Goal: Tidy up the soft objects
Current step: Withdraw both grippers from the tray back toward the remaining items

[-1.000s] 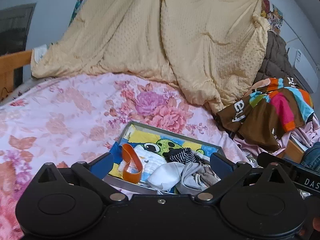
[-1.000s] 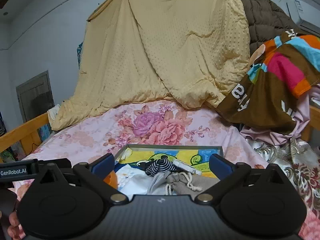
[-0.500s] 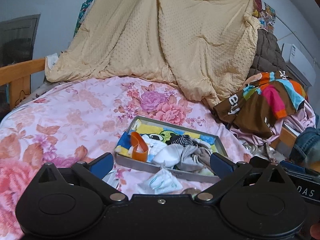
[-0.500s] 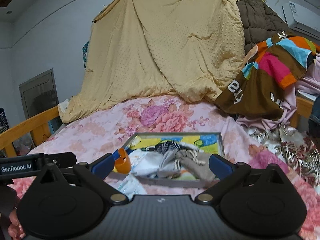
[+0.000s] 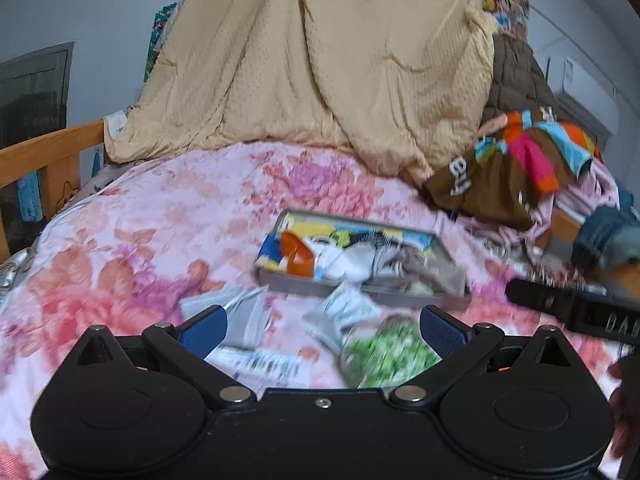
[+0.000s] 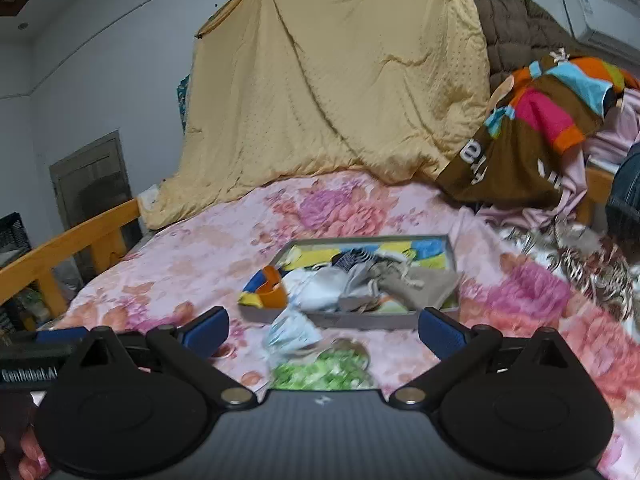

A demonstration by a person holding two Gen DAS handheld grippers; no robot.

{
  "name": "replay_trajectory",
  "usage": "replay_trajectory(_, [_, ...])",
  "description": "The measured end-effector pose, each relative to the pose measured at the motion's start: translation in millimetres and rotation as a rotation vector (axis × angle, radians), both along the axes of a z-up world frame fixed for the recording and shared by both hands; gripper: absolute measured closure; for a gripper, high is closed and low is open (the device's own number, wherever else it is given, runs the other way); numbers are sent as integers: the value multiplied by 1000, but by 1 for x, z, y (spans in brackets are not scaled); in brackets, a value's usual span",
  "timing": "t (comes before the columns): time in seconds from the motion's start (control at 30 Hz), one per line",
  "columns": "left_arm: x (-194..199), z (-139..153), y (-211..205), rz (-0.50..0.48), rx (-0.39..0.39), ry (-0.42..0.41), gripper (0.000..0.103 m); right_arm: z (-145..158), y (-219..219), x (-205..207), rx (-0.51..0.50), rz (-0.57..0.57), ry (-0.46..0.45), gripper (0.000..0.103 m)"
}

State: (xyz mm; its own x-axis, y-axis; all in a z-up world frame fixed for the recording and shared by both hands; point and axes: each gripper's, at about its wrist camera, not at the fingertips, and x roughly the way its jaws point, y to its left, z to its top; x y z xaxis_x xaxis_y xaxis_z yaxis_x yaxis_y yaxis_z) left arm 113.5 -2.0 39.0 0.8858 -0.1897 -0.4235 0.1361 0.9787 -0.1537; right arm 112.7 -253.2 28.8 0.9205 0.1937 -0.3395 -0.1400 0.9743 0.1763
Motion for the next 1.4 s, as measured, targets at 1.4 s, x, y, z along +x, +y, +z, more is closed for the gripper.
replay_trajectory(1.4, [-3,-52,57,146,-56,212,1,-36,75,-10,-269,147,202,0])
